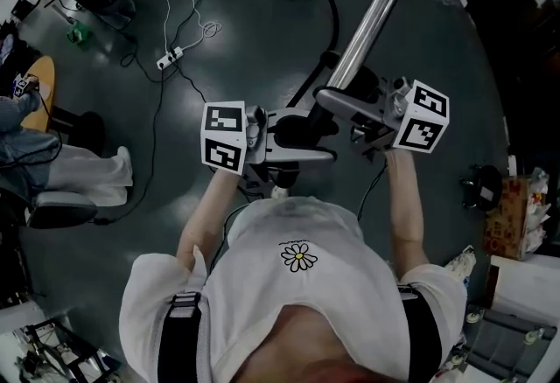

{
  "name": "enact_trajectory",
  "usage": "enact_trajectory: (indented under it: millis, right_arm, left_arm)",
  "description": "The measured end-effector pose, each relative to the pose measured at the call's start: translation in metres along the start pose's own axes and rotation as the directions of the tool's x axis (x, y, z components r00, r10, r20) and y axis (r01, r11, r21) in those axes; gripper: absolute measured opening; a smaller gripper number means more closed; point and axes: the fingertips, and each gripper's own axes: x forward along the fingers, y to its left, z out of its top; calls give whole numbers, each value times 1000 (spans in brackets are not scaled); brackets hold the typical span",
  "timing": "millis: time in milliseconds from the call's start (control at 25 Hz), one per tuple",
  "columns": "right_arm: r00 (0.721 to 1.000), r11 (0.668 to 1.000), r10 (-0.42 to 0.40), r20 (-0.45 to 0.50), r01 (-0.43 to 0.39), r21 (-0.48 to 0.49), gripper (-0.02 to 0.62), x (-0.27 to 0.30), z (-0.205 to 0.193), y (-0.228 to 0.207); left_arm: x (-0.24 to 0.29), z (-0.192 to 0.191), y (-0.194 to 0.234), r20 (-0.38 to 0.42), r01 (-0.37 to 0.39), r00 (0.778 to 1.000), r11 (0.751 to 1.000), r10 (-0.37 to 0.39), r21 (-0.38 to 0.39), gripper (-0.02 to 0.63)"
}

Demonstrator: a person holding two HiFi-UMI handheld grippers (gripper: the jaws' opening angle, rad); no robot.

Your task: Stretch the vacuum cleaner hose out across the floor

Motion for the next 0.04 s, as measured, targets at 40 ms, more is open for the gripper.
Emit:
enact_trajectory:
  millis: [40]
  right_arm:
    - [1000,1000,1,1,-1,0,342,-2,-2,2]
  left_arm:
    - [1,-2,-2,1,-1,1000,1000,1,-1,223]
